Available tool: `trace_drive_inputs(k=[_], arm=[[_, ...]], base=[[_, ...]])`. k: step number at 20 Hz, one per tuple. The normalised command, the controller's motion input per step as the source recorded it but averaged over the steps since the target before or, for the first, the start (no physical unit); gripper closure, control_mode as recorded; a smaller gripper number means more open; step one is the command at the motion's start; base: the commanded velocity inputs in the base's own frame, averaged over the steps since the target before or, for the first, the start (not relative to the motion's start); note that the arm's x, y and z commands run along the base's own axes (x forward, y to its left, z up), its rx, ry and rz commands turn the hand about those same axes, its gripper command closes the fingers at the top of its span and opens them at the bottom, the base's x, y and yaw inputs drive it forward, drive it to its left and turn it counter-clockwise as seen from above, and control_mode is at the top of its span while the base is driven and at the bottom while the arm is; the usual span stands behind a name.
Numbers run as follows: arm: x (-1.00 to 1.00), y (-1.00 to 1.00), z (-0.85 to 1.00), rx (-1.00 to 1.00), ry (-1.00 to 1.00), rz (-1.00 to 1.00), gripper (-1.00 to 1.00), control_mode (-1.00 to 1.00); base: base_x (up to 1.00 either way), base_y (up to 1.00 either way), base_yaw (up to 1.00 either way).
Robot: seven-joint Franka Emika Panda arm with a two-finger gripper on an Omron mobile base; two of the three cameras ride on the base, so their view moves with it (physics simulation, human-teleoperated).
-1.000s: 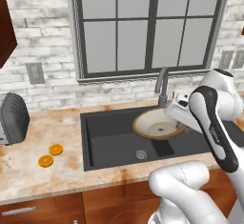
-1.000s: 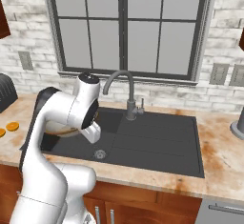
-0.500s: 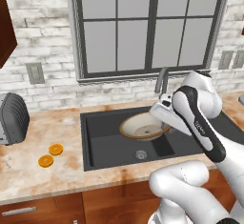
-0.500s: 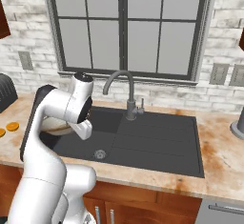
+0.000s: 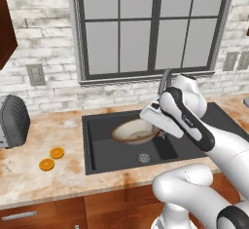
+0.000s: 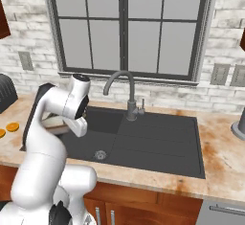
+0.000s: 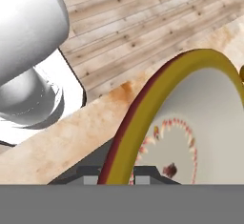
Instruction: Remove the orange and orange from the sink. Then move the bowl and cup from the counter to the sink for washing.
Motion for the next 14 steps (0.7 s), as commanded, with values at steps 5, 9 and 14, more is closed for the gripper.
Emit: trace_drive_inputs(k=[5,9,14], arm=[[0.34,0.20,-0.25,0.04,0.05,0.00,1.00,-1.00],[0.32,0.11,-0.26,0.04,0.04,0.00,1.00,-1.00],[0.32,0.04,-0.26,0.05,0.00,0.00,1.00,-1.00]], base=[[0.00,0.00,0.00],[0.00,0.00,0.00],[0.00,0.00,0.00]])
